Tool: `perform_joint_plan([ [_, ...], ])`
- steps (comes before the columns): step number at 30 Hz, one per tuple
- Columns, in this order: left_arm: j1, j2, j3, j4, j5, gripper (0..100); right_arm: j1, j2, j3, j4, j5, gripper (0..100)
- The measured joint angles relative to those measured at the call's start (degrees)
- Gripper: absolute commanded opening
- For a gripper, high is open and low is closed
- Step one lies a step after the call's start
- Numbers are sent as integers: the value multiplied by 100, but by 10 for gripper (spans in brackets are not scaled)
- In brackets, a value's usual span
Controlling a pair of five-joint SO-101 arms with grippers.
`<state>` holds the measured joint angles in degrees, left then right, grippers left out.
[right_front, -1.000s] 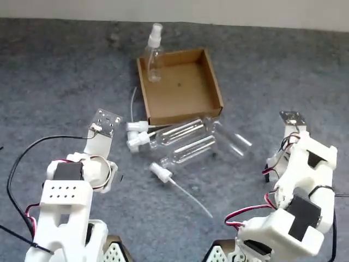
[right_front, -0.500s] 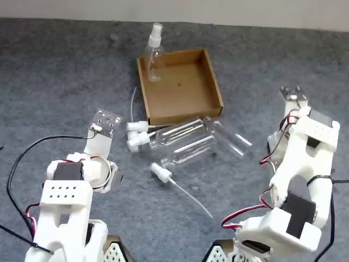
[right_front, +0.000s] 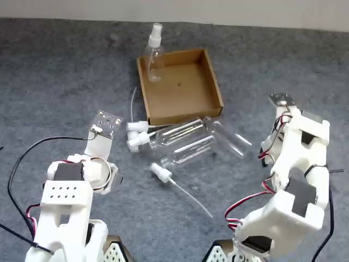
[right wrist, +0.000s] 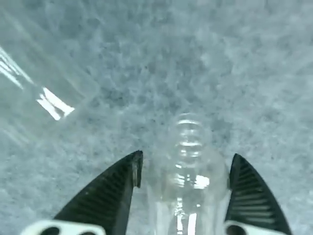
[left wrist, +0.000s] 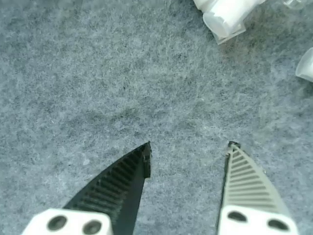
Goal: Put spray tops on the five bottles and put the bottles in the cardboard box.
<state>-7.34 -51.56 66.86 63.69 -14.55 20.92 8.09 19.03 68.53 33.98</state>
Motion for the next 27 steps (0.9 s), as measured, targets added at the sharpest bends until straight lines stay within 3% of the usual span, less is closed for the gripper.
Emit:
perform_joint_plan([
  [4,0,0,0,-53,0,190,18,0,0,0,0,163],
  [13,0,0,0,-70,0,190,9,0,0,70,448,253],
  [22,0,0,0,-70,0,190,9,0,0,281,905,252],
  [27,0,0,0,-70,0,190,9,0,88,281,1037,149],
])
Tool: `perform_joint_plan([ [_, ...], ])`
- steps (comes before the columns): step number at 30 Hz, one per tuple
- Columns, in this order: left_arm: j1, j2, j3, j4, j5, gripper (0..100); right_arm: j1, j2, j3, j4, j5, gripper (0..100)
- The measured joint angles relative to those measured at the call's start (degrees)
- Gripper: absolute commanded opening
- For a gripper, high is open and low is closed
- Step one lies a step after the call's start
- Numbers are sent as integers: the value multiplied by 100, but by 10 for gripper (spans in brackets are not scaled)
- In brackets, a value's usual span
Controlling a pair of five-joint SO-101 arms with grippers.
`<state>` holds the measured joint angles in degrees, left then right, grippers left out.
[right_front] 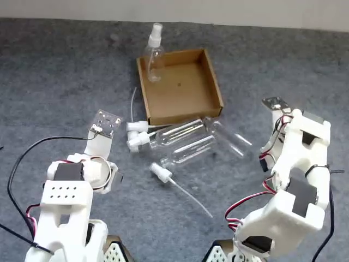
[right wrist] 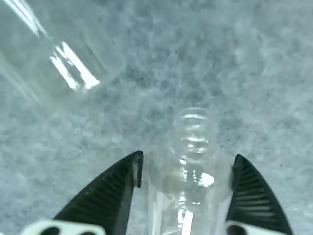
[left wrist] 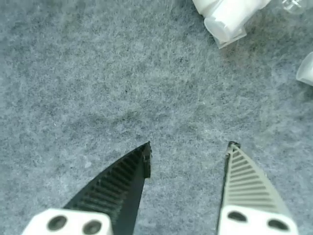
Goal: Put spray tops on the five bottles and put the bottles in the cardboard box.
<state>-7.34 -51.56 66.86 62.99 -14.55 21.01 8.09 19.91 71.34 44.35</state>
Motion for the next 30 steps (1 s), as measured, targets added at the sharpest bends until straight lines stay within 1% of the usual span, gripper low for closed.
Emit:
perform_joint_plan([
  [4,0,0,0,0,0,190,26,0,229,-88,0,60],
  [8,0,0,0,0,0,189,70,0,246,-114,0,8],
  [10,0,0,0,0,0,189,70,0,246,-105,-9,3],
  [14,0,0,-18,0,0,189,62,-9,176,193,-255,3],
  [16,26,0,-202,0,0,189,62,-176,44,299,-308,3],
  [20,475,0,-853,202,0,189,0,-923,-26,343,-334,3],
  [25,1257,9,-1336,299,97,189,-387,-2066,571,360,-334,3],
  [30,1811,809,-1600,299,246,189,-738,-2963,1222,369,-334,3],
])
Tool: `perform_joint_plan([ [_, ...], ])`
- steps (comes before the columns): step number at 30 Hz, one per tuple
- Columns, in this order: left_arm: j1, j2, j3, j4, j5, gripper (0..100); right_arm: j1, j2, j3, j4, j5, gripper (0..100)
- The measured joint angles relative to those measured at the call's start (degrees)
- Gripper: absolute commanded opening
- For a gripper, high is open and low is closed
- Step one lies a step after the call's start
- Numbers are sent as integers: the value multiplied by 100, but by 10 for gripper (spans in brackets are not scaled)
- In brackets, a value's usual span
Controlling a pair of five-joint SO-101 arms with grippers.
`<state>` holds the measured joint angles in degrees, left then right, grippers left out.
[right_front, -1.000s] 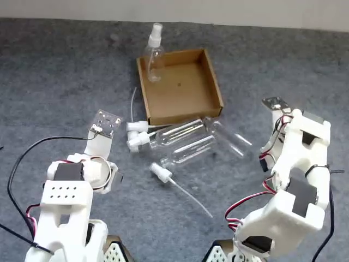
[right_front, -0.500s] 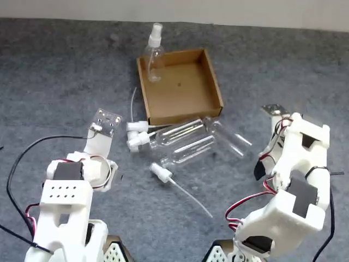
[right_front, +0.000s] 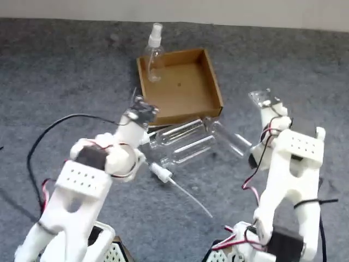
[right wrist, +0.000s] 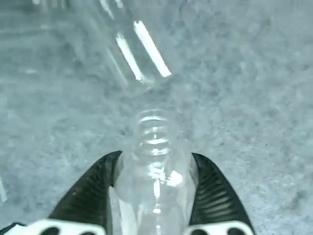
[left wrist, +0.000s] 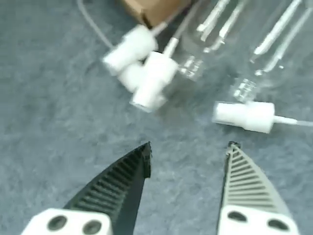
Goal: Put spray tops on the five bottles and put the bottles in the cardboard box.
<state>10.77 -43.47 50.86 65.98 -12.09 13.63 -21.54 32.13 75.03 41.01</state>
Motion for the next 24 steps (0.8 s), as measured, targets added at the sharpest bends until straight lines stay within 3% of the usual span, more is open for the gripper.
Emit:
perform_joint_plan([
  [11,1486,2207,-888,-281,519,189,-18,-668,659,0,0,3],
  [20,1512,3209,-888,-923,519,188,-44,-668,659,0,0,3],
  [24,1029,3209,-642,-1222,536,188,-44,-668,659,0,0,3],
])
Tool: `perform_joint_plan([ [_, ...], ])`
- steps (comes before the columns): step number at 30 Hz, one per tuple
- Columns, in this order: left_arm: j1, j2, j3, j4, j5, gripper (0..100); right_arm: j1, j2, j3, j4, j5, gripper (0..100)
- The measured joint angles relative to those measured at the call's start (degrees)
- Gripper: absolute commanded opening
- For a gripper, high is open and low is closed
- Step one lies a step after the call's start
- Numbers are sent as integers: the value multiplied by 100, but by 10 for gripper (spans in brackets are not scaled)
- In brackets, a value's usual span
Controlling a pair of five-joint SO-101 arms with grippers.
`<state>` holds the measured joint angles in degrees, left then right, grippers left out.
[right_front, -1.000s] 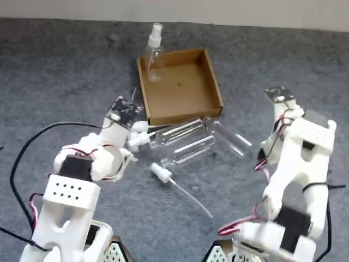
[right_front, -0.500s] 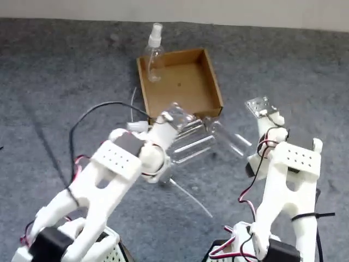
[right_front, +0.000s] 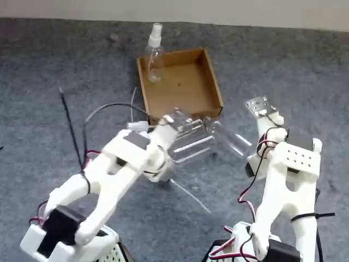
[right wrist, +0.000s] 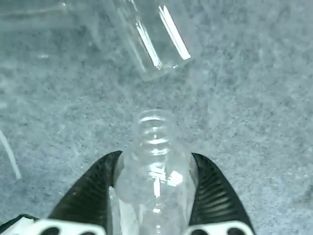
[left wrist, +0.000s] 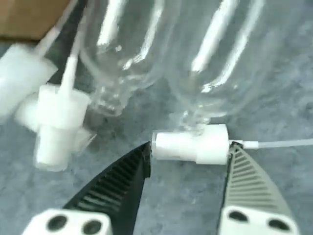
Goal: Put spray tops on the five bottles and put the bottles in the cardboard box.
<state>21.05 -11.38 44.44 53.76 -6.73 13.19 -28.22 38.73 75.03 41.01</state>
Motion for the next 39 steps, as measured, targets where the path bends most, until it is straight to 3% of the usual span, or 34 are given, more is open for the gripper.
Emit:
perform_joint_plan([
  [9,-1679,-1011,976,-114,-844,188,0,0,0,0,0,3],
  [17,-2585,-2479,1459,-105,-1398,188,-18,0,0,0,0,3],
  [22,-2840,-2681,1459,70,-1407,188,-18,0,0,0,0,3],
  [29,-2699,-2699,1248,149,-62,189,-141,0,0,26,0,3],
  [36,-1407,-2708,1213,-193,1943,189,-185,0,0,26,-132,3],
  [39,-1055,-2708,1345,-492,2136,189,-211,0,0,26,-141,3],
])
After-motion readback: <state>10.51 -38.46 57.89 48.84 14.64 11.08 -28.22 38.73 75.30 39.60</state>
